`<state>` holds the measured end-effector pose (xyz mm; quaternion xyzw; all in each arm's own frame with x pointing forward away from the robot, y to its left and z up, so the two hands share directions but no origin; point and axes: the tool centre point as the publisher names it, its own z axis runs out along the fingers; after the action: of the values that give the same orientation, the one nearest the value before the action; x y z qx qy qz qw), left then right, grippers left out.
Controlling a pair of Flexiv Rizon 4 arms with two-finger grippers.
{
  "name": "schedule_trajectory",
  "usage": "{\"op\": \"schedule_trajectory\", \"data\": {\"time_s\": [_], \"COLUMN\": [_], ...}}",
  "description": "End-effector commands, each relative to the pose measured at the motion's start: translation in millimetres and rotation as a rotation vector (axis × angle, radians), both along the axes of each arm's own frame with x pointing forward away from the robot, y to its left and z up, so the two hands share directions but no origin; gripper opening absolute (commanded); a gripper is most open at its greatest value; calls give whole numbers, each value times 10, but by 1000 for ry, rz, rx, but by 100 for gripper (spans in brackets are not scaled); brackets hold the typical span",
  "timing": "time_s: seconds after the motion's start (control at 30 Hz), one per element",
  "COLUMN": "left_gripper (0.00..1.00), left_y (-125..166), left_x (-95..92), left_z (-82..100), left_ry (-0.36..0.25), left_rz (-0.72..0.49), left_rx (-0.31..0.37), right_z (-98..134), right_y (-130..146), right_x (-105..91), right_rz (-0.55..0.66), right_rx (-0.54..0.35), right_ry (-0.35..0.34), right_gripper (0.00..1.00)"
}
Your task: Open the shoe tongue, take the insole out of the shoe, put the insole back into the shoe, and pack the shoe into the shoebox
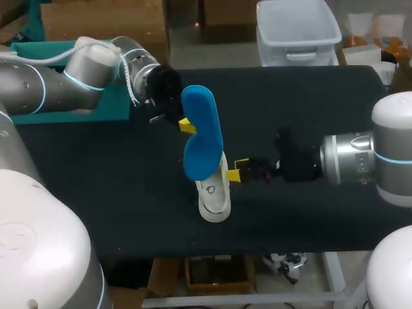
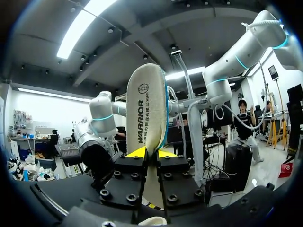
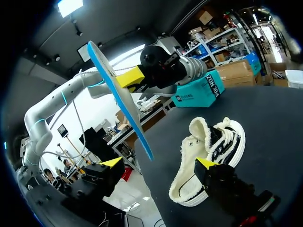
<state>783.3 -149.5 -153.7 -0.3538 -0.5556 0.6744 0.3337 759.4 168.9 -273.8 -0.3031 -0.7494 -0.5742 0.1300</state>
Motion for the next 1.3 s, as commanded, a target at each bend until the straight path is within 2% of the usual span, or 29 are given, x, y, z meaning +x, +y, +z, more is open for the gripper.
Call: {"op": "schedule_trajectory", "data": {"time_s": [0.03,0.2,0.53,0.9,1.3], "left_gripper": [0,0,0,0,0], "left_y": [-28,-45,-4,-54,-45], "left_x": [46,55,40,97,98], "left_z": [-56,-57,-14,-85,-82], "left_ry": [30,26,-39,3,-4], "left_rz": [-5,2,34,19,32], "left_rx": [-12,-10,-18,-24,-23], "right_z": [37,93,49,94,184], "right_y": [40,74,43,102,228], "right_x": [-5,-15,-19,-33,-4], "right_rz": [6,13,25,56,93], "right_rx": [9,-6,21,62,73], "right_ry": [-23,-31,-29,-113,-161], "right_gripper": [100,100,100,100,100]}}
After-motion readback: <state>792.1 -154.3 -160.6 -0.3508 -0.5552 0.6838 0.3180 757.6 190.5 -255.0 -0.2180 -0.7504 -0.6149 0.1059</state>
